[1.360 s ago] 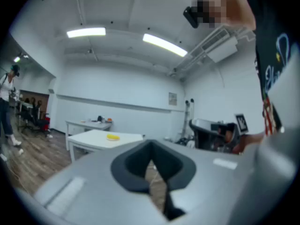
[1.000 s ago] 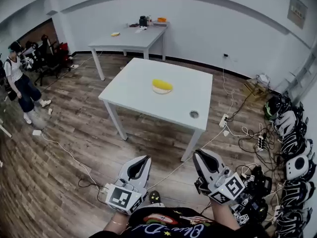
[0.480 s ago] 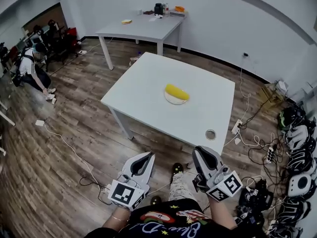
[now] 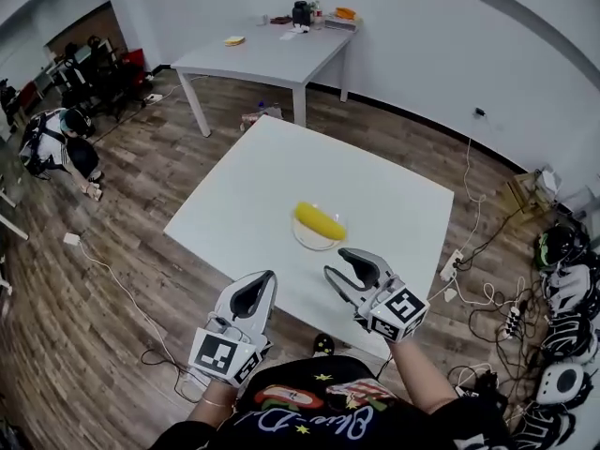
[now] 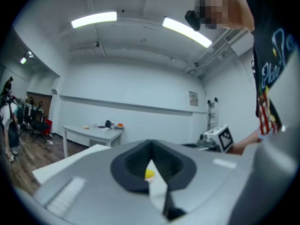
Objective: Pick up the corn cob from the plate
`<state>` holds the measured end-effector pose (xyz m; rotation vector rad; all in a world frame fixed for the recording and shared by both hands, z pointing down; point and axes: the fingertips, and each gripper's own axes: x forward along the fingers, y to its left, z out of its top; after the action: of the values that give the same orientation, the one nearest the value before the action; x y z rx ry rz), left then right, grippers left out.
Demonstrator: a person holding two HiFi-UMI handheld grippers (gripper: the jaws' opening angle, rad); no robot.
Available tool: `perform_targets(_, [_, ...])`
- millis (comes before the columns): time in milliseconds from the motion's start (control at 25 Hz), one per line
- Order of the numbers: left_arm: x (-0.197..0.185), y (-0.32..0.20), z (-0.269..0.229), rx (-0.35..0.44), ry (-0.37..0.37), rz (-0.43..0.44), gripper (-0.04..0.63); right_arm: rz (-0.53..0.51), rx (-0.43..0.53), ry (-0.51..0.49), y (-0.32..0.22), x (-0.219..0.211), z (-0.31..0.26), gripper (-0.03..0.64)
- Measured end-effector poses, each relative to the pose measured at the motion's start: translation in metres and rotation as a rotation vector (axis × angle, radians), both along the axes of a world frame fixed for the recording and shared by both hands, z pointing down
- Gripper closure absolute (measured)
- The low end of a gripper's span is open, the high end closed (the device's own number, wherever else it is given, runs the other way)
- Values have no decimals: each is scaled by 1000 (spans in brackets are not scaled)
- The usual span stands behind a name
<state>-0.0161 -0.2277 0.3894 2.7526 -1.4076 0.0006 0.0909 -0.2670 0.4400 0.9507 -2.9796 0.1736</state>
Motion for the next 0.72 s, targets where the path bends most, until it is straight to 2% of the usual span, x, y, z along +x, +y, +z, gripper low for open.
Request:
perform_targets(40, [0,-10,3,-2,-15,-21,598,-17,-11,47,-19,0,12,443])
perform_targets(360, [-39,-78,14,-59,-7,-93,598,-48,-114,332,-140,-40,88,378])
perform_targets(560, [-48,-106,5,-34,-16,-71,598,-58,-203,504,-170,-59,133,354])
perform_targets(720, [-54,-115,13,-65,-12,-67,598,-63,-214,630,-188,-60,157,353])
